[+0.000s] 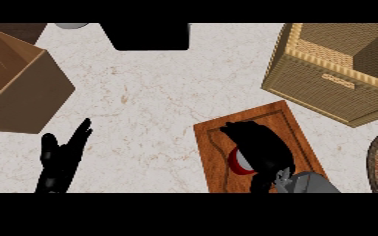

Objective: Pick the can from the cutting board and place it in the basket

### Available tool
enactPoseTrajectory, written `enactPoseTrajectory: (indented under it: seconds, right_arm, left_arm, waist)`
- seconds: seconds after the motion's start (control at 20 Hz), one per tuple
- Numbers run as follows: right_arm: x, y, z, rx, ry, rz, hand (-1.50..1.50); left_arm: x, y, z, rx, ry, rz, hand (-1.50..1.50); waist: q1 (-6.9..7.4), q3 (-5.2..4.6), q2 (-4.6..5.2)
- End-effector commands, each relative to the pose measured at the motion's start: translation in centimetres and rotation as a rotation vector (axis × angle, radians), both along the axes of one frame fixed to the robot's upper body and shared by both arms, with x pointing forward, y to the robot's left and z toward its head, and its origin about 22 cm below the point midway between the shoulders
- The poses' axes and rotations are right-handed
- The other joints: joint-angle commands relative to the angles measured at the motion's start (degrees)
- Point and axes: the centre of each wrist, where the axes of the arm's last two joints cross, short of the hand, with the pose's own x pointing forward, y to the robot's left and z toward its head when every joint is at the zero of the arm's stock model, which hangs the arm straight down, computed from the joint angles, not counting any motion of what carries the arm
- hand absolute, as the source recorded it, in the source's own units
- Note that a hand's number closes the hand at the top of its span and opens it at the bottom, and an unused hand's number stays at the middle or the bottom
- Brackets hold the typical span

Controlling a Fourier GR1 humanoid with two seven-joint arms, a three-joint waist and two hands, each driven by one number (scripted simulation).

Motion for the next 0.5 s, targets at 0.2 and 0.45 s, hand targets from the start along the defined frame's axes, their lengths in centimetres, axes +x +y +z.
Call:
enactPoseTrajectory:
  seconds: [0.2,0.45]
  right_arm:
    - [-1.3,-0.3,-1.2,-0.052,-0.11,0.12,1.5]
    - [1.0,0.7,-2.1,-0.055,-0.127,0.133,1.5]
  left_arm:
    - [-1.5,1.5,-1.5,-0.017,0.09,0.028,0.0]
    - [-1.1,0.8,-2.0,-0.027,0.086,0.011,0.0]
  waist:
    - [-0.03,-0.58,0.31]
    - [0.18,-0.59,0.42]
